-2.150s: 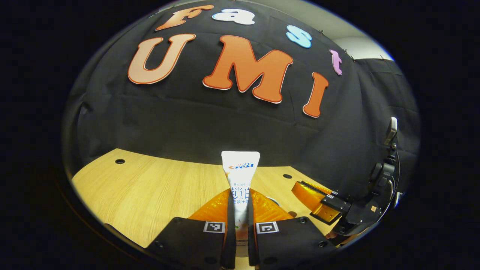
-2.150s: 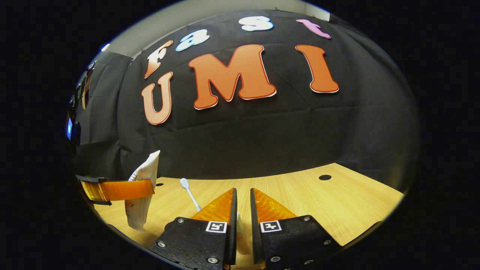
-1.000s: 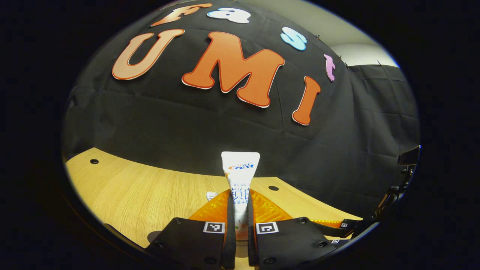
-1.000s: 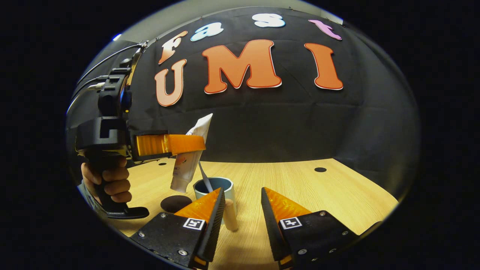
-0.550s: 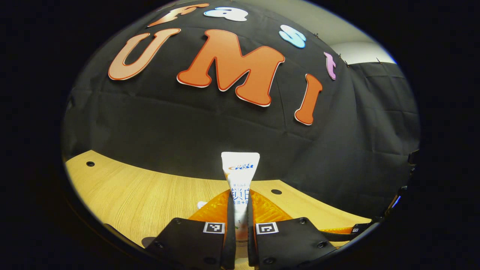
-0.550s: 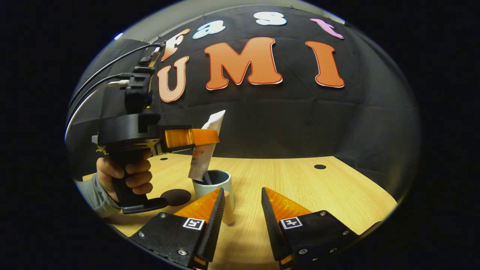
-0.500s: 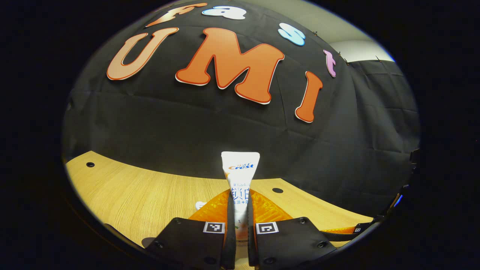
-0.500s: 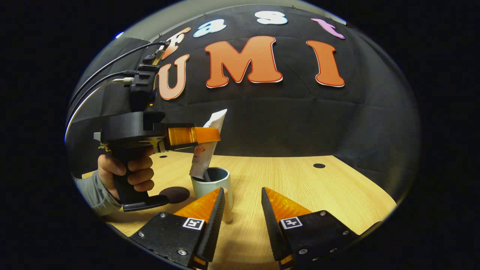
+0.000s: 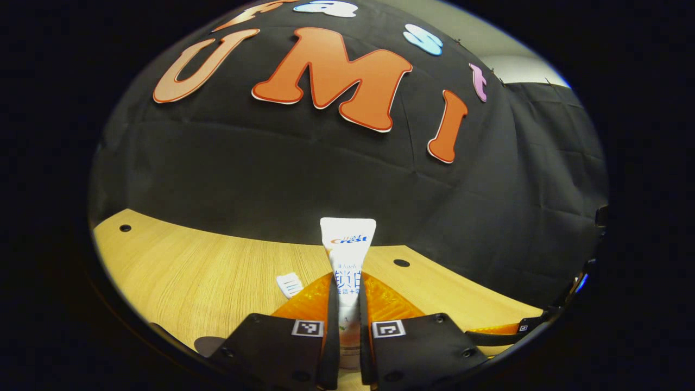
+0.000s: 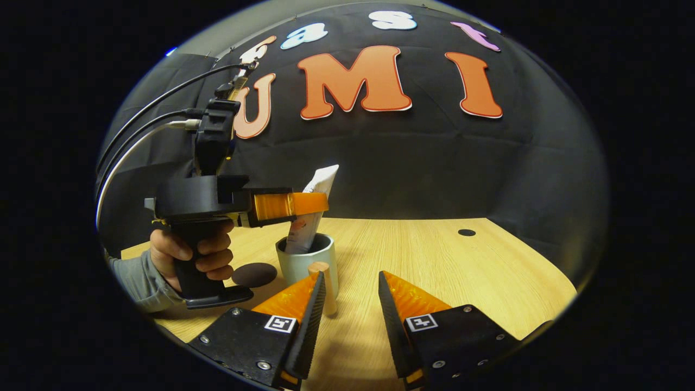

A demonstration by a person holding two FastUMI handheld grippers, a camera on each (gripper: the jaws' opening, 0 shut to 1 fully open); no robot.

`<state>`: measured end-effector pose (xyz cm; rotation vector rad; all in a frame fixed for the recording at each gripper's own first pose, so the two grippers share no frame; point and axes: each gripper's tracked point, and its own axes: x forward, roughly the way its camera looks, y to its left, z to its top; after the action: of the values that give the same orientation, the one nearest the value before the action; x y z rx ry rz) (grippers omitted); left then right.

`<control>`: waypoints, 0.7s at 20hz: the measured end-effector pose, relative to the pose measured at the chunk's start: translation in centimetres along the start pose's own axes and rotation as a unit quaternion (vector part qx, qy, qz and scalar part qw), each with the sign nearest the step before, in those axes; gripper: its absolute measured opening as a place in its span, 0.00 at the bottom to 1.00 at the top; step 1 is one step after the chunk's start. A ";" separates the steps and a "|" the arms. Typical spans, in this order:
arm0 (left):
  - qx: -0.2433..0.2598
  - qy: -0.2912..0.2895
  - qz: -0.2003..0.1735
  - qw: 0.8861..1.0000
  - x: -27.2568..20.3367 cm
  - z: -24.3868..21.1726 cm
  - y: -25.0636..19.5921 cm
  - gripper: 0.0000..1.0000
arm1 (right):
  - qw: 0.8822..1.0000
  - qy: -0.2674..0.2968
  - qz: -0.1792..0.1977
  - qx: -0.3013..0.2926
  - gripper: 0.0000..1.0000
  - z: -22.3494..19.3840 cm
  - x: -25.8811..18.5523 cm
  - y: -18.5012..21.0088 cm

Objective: Put the toothbrush and toothpaste on the desktop into the cup, then pick up the cup and place it on the coaster on the desktop.

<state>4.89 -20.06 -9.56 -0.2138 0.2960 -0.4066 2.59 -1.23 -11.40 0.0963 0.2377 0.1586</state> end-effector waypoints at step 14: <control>0.035 0.026 -0.044 0.998 -4.0 -0.6 -1.6 0.36 | 0.999 0.018 0.032 -0.014 0.70 -0.3 -0.1 1.6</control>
<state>0.64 -19.87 -8.71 -0.1485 0.3230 -0.5087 2.16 0.33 -11.51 0.0727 0.2692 0.2281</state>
